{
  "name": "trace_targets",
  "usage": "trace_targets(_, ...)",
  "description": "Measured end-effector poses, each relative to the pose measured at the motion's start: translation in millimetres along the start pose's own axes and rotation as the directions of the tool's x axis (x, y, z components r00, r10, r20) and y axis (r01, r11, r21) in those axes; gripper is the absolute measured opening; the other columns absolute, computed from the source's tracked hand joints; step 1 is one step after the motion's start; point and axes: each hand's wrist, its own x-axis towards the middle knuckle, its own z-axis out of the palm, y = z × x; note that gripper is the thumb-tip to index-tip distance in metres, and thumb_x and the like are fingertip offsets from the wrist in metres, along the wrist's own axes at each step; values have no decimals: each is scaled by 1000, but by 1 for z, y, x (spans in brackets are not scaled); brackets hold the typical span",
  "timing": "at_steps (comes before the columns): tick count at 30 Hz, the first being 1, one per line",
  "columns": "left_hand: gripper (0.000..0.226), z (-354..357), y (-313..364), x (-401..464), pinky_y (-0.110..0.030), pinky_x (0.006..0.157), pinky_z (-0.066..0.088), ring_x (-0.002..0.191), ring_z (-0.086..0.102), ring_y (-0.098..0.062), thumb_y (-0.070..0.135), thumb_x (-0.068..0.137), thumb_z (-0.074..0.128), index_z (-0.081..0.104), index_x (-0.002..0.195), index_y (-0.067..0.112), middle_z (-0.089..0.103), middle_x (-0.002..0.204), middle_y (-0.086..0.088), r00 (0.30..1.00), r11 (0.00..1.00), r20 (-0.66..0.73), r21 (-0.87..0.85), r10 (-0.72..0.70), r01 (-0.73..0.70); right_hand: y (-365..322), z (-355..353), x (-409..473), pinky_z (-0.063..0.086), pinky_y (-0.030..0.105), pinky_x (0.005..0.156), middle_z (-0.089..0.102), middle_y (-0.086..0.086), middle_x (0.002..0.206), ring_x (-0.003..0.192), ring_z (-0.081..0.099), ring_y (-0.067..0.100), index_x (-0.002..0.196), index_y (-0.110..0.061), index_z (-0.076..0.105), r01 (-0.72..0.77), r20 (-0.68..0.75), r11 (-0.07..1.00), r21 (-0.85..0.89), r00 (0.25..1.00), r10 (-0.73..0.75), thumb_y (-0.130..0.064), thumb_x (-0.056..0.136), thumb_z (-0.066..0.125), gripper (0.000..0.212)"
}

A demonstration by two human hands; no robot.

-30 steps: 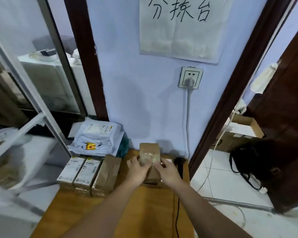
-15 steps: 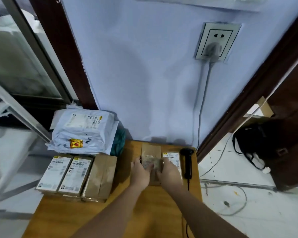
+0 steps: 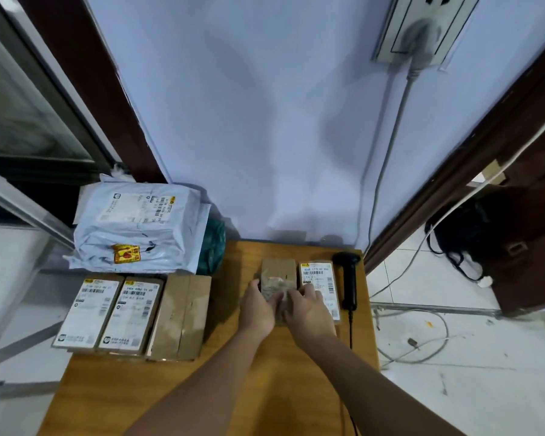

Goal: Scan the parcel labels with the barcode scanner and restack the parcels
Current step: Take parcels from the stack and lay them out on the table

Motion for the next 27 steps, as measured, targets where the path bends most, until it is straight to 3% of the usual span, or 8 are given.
trace_targets(5,69,2,0,2,-47,95,59,121,60,-26,54,88,72,46,145,24,59,136,0,1000,1000,5,16,18,-18,2,1,2,54,32,93,47,6,136,123,47,22,126,-21,60,7,-2,1000,-21,1000,-7,-28,101,56,26)
trace_targets(10,64,-12,6,-21,-37,96,56,126,57,-25,52,95,65,46,147,20,51,144,-2,1000,999,-24,52,16,-14,1,-20,-11,52,26,90,48,3,136,121,52,18,134,-20,59,50,-35,996,76,998,-48,-33,103,54,34)
trace_targets(13,59,-25,5,-43,-39,101,55,129,55,-24,47,96,65,49,146,19,51,146,-3,997,995,-38,80,64,-61,12,-35,-27,53,24,88,50,-1,137,117,56,14,138,-21,59,72,-51,993,93,996,-67,-35,102,57,40)
trace_targets(17,51,-36,11,-72,-36,100,54,126,56,-21,41,98,64,52,143,20,53,143,-2,991,990,-70,93,111,-105,37,-54,-48,53,25,91,49,-2,139,122,56,16,139,-21,59,-26,-24,987,160,999,30,-35,102,57,39)
trace_targets(20,46,-34,19,-91,-39,100,56,123,58,-20,38,99,64,53,141,21,56,141,-2,989,989,-62,69,134,-130,62,-65,-61,50,23,87,53,0,135,110,60,16,134,-20,63,-81,-20,976,202,996,86,-34,101,58,37)
trace_targets(27,47,-7,41,-116,-33,101,53,131,57,-21,36,101,62,51,145,23,58,146,0,990,990,-30,25,140,-139,122,-77,-74,51,29,90,60,2,127,106,61,17,128,-18,67,-99,35,967,237,995,93,-32,101,57,32)
